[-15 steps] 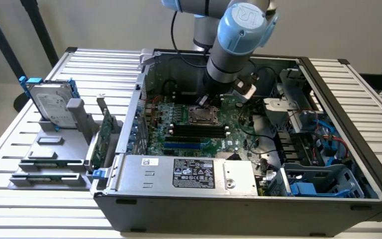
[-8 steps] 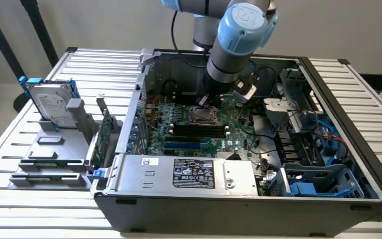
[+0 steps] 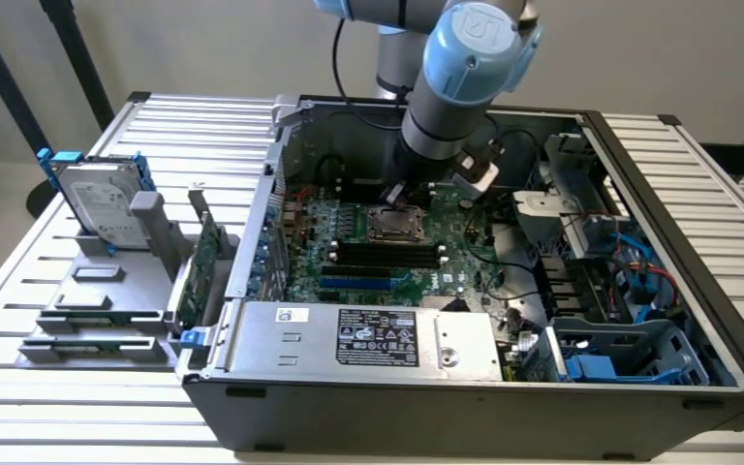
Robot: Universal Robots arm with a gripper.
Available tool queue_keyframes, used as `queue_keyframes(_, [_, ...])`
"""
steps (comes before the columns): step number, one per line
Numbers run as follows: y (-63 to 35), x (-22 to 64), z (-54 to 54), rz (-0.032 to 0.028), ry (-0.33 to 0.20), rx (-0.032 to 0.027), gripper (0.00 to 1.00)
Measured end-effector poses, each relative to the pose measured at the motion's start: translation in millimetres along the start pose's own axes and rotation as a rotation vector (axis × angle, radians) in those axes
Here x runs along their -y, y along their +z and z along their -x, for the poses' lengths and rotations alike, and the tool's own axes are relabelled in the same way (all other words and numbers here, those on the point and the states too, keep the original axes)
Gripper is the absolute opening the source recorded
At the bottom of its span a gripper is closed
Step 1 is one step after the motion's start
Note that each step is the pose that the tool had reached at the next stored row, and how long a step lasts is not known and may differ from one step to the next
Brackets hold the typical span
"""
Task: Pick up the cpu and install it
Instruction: 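Install the first cpu locking lever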
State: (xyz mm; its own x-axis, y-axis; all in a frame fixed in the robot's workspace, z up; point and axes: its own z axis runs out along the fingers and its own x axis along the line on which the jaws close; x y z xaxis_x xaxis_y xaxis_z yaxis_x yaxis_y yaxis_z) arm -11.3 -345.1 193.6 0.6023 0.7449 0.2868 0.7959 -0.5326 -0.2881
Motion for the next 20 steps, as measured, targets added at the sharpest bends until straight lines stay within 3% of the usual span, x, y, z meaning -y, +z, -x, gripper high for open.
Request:
queue_keyframes(11, [1.5, 19.5, 14.9, -0.0177, -0.007, -0.0062, 0.11])
queue_keyframes(20, [2.4, 31.7, 24.0, -0.0342, -0.017, -0.0064, 0.11])
